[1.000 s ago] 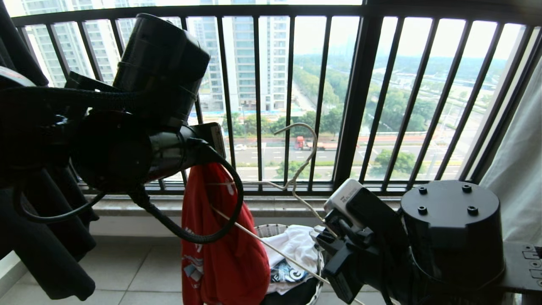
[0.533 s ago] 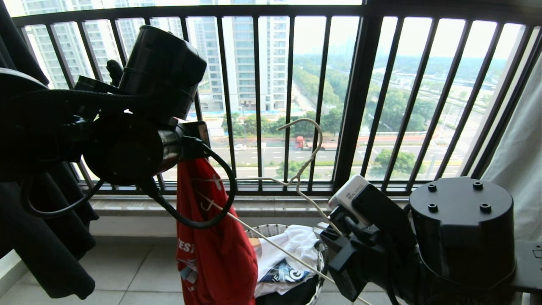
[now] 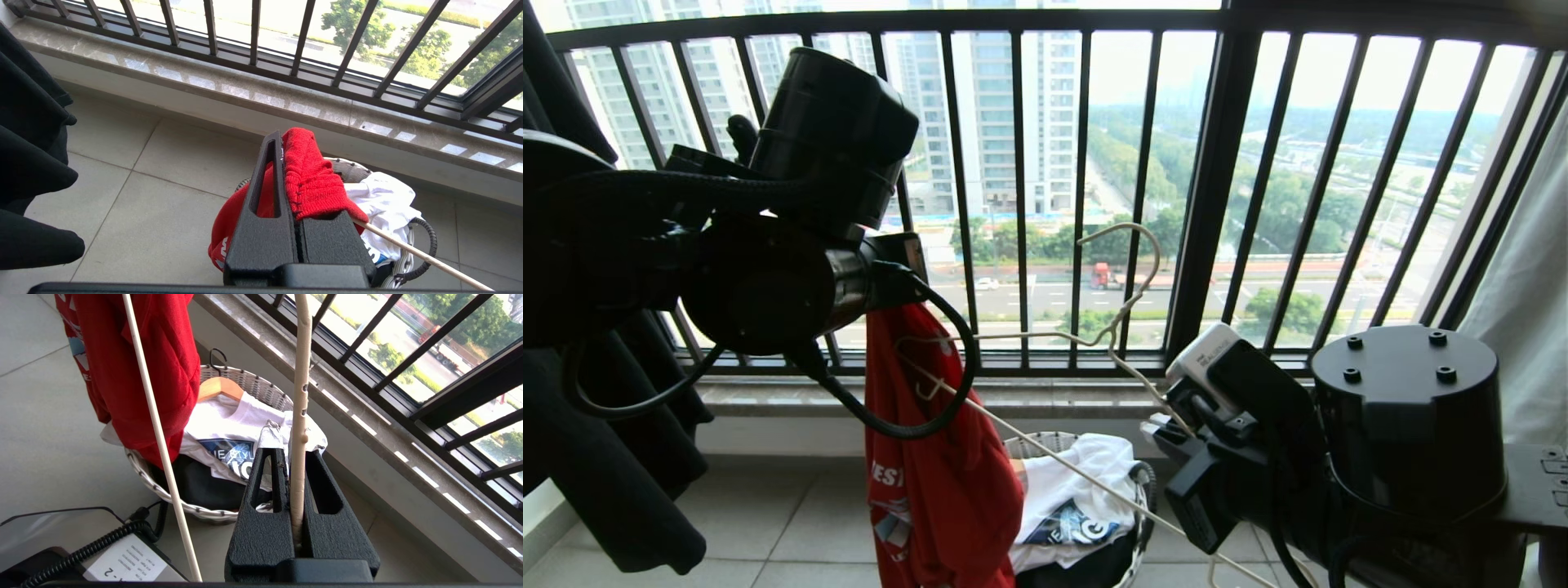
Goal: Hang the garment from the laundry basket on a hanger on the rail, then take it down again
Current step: Hang the clothes on the clothes rack
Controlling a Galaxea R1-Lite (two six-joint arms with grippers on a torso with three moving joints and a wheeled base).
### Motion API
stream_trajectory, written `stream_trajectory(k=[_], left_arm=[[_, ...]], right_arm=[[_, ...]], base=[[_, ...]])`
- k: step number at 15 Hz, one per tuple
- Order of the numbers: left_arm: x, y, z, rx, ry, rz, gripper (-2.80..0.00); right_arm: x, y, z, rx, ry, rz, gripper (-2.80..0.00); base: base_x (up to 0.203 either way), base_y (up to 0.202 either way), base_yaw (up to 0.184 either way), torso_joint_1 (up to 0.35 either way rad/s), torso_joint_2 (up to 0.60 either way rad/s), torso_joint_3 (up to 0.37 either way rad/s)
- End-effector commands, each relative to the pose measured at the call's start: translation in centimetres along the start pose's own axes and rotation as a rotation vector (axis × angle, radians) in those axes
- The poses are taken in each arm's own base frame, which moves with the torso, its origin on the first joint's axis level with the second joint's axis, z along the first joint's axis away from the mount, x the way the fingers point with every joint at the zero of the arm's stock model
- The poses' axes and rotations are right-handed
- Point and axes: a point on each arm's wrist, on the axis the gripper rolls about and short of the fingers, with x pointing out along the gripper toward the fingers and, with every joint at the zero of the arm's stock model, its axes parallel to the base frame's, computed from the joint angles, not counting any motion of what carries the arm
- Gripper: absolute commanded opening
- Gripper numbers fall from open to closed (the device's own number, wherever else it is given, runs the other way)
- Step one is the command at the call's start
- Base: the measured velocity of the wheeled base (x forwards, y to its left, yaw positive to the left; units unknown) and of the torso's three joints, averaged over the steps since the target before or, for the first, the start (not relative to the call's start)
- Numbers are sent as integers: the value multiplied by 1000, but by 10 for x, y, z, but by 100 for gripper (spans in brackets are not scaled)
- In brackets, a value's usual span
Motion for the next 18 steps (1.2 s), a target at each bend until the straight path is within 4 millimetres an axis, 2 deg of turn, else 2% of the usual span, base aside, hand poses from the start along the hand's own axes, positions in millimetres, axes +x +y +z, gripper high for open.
stream_trajectory(k=[1,4,7,10,15,16,18], left_arm=[[-7,-7,-5,8,14,-43,-280],[-18,-24,-17,-5,53,-125,-280],[-27,-29,-16,-51,93,-193,-280],[-35,-27,-12,-109,187,-265,-280],[-50,-20,5,-221,240,-394,-280],[-51,-18,7,-234,236,-395,-280],[-40,-13,9,-235,191,-310,-280]], right_arm=[[2,-6,1,4,-1,-24,-280],[4,-11,2,10,-1,-43,-280],[8,-9,-1,6,13,-40,-280],[12,-6,-2,4,20,-29,-280],[8,15,-1,26,5,41,-280],[9,17,-2,21,11,47,-280],[9,17,-3,17,14,47,-280]], base=[[0,0,0,0,0,0],[0,0,0,0,0,0],[0,0,0,0,0,0],[0,0,0,0,0,0],[0,0,0,0,0,0],[0,0,0,0,0,0],[0,0,0,0,0,0]])
